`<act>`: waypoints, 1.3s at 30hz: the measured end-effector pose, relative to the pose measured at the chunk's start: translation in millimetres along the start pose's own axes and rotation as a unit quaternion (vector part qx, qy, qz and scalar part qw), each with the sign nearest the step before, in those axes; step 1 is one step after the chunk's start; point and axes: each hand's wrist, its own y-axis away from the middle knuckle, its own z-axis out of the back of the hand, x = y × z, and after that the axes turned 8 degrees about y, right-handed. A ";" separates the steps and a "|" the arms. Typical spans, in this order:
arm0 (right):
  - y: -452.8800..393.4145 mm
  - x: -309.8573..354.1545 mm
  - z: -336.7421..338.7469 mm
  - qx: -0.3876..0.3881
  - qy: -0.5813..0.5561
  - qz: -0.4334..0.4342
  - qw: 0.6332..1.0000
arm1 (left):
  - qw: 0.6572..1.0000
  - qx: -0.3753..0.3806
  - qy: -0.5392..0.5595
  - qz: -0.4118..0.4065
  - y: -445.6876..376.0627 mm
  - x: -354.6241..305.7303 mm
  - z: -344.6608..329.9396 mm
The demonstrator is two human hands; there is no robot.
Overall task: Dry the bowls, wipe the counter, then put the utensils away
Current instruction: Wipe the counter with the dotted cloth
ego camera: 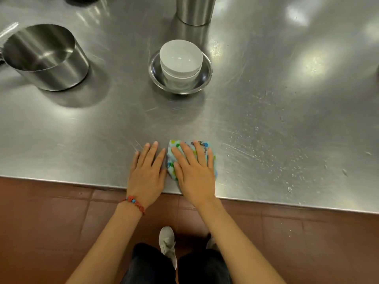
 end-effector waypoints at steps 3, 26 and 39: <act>8.7 -16.0 2.4 0.008 -0.008 0.038 0.999 | 0.999 0.014 -0.019 -0.039 9.8 -0.5 -2.2; -56.6 -132.6 8.2 0.015 -0.023 -0.129 0.991 | 0.999 -0.011 -0.021 -0.038 -20.4 -43.6 -27.0; -60.1 -183.9 10.8 0.022 -0.020 -0.112 0.993 | 1.000 -0.012 0.019 -0.021 -63.2 -99.1 -47.3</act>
